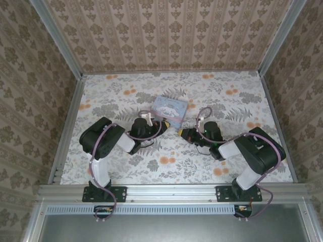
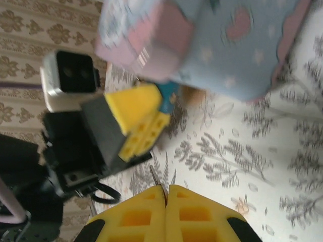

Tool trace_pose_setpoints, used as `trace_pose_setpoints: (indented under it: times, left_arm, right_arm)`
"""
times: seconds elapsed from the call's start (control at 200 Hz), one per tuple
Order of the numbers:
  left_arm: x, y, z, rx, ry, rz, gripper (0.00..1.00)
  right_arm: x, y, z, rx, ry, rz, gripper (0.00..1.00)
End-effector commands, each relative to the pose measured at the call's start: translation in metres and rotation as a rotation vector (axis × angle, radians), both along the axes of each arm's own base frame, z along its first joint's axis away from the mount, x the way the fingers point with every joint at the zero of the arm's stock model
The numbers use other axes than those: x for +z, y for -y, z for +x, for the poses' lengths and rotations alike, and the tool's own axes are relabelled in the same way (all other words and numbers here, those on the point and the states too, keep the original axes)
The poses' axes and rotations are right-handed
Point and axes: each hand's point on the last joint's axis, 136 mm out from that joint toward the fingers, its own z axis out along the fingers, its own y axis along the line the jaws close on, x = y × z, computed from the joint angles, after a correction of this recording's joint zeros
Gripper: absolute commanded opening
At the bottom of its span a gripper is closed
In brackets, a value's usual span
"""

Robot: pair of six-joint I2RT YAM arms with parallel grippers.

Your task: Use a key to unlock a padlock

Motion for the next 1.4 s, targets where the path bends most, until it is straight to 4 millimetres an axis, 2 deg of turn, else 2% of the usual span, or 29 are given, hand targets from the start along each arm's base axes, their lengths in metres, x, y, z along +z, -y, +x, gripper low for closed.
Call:
trace_pose_setpoints:
  times: [0.0,0.265,0.56,0.97,1.395]
  left_arm:
    - [0.025,0.003,-0.004,-0.02,-0.006,-0.073,0.0]
    - [0.036,0.003,-0.009,-0.028,-0.046,-0.135,0.0]
    - [0.052,0.012,-0.015,-0.115,-0.05,-0.213,0.0]
    - [0.057,0.01,-0.016,-0.15,-0.044,-0.243,0.0]
    - [0.055,0.011,-0.017,-0.151,-0.049,-0.24,0.0]
  right_arm:
    - [0.006,-0.004,0.0,-0.019,0.033,0.033,0.0]
    - [-0.001,-0.011,0.008,-0.062,0.011,0.095,0.0]
    - [0.007,-0.011,0.011,-0.078,0.027,0.103,0.0]
    - [0.018,-0.013,0.019,-0.095,0.036,0.118,0.0]
    - [0.025,-0.015,0.025,-0.107,0.044,0.138,0.0]
